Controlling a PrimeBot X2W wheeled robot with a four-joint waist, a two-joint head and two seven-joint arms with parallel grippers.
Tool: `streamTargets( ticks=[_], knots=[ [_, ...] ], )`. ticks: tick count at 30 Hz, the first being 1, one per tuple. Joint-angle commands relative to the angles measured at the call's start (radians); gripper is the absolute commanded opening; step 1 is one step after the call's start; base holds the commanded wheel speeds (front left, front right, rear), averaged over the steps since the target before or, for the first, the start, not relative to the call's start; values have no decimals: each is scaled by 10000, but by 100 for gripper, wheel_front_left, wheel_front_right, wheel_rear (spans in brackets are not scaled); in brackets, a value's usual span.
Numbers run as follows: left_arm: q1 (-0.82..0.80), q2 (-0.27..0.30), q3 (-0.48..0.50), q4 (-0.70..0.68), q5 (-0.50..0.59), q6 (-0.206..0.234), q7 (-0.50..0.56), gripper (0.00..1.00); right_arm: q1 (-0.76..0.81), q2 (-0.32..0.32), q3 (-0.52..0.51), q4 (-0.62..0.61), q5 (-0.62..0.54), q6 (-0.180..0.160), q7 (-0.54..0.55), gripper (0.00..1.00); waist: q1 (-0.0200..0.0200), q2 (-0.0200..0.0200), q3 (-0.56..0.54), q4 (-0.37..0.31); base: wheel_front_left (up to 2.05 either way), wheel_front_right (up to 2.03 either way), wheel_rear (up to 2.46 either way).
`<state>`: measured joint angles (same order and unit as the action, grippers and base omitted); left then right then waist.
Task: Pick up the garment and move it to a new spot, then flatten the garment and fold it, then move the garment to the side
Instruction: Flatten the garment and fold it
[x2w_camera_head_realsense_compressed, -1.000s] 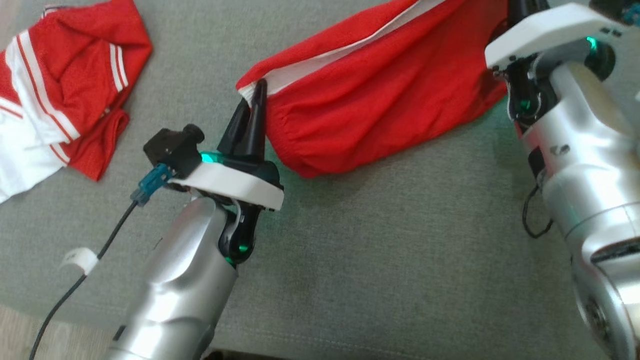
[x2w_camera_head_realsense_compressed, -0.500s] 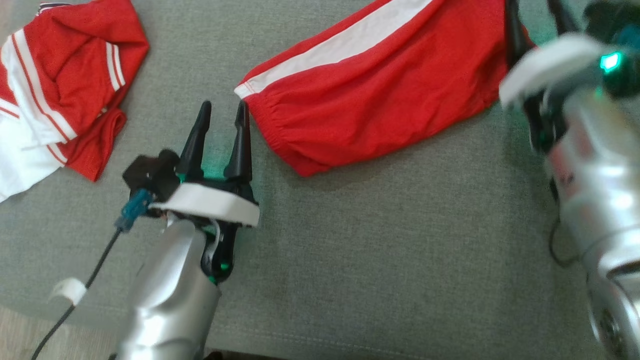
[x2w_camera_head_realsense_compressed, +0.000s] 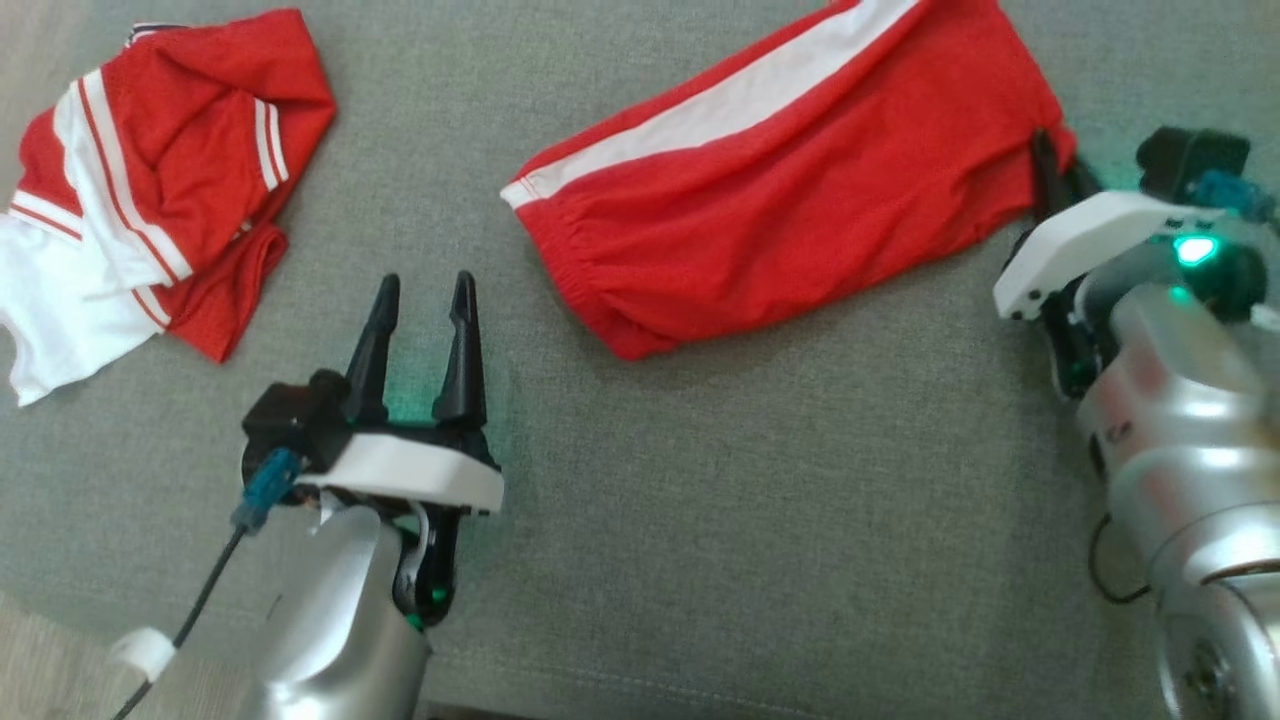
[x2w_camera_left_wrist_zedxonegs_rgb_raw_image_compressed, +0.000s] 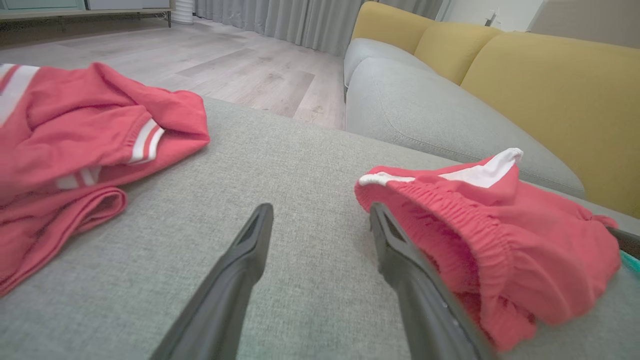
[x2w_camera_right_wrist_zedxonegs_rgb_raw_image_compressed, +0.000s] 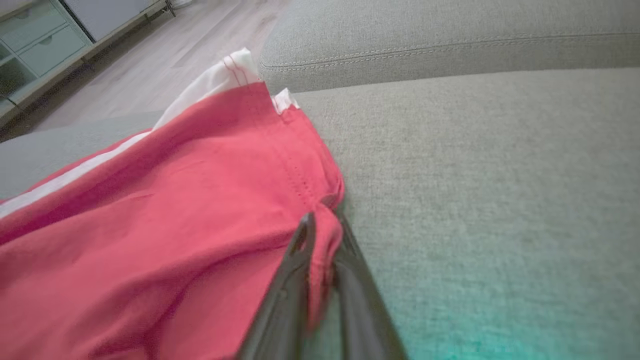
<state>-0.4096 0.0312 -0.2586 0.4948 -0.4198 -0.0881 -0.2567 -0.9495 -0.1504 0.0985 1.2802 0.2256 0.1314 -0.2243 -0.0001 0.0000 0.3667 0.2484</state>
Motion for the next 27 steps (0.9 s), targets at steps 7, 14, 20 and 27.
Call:
streamTargets(
  ticks=[7, 14, 20, 27],
  knots=[
    [637, 191, 606, -320, 576, 46, -51, 100, 795, 415, -499, -439, 701, -7, -347, 0, 1, 0, -685, -146, 0, 0, 0],
    [1433, 191, 818, -278, 1065, 27, -51, 100, 2275, 511, -1310, -1727, 1538, -7, -371, 0, 1, 0, -1596, -519, 0, 0, 0],
    [2348, 191, 1234, -394, 1371, 82, -51, 100, 3981, 694, -1345, -2791, 2235, -7, -373, 0, 1, 0, -2379, -1124, 0, 0, 0],
    [2898, 191, 1426, -477, 1354, 54, -51, 100, 4901, 701, -1106, -3798, 2560, -7, -374, 0, 1, 0, -2513, -1484, 0, 0, 0]
  ],
)
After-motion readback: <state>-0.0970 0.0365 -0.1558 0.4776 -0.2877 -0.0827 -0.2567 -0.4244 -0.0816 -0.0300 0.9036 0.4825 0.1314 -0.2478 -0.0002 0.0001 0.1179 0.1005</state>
